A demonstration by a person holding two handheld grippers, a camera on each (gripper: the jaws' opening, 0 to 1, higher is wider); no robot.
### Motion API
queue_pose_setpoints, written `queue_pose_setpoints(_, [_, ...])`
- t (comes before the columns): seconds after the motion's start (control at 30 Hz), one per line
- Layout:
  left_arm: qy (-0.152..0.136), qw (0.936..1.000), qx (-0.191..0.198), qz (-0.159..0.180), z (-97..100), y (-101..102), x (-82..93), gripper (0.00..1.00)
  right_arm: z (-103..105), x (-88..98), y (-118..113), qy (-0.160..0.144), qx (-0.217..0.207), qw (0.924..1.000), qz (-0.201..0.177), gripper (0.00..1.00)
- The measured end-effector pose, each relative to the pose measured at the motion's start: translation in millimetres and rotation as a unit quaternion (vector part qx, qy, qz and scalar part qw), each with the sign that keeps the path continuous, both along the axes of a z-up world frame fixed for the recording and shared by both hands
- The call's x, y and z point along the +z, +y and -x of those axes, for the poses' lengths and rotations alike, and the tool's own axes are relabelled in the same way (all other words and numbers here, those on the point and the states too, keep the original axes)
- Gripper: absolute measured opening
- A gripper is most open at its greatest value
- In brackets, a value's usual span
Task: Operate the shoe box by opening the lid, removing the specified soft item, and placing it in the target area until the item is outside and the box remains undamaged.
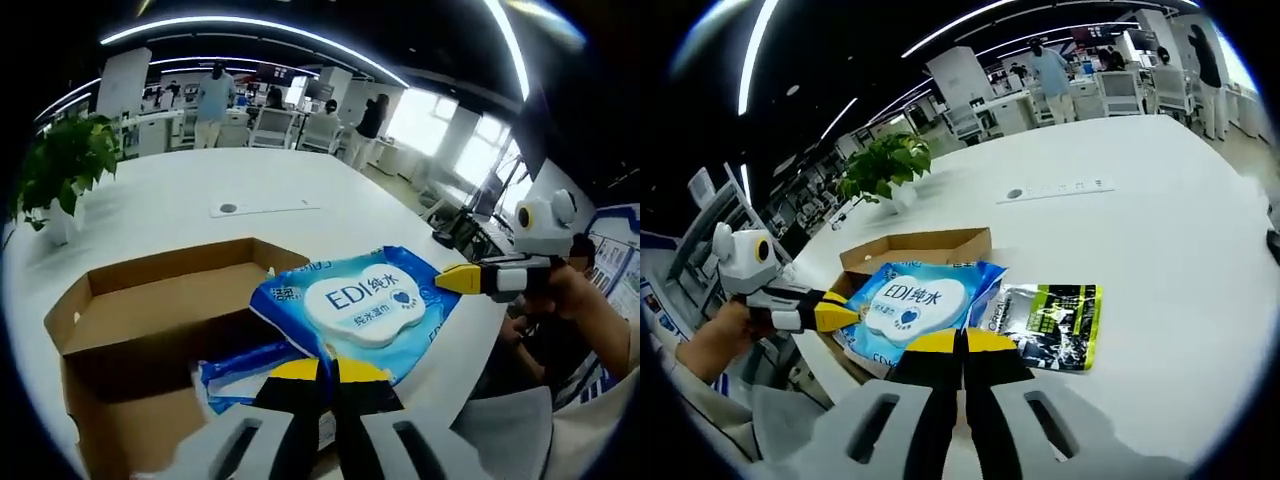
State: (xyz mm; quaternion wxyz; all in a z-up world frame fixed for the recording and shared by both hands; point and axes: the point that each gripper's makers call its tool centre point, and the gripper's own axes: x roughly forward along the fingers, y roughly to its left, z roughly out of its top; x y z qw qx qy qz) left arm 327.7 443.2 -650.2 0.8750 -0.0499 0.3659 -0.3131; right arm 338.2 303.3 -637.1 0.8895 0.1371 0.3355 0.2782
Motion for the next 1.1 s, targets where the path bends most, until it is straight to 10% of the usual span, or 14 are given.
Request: queue_pose_setpoints(1.1, [0.023,0.9964,-0.079,-0.023,-29.5,-76.4,-26.3,0.01,-33.9,-30.3,-71.2,0.023,-0.060,0.9977,0.021,0.00])
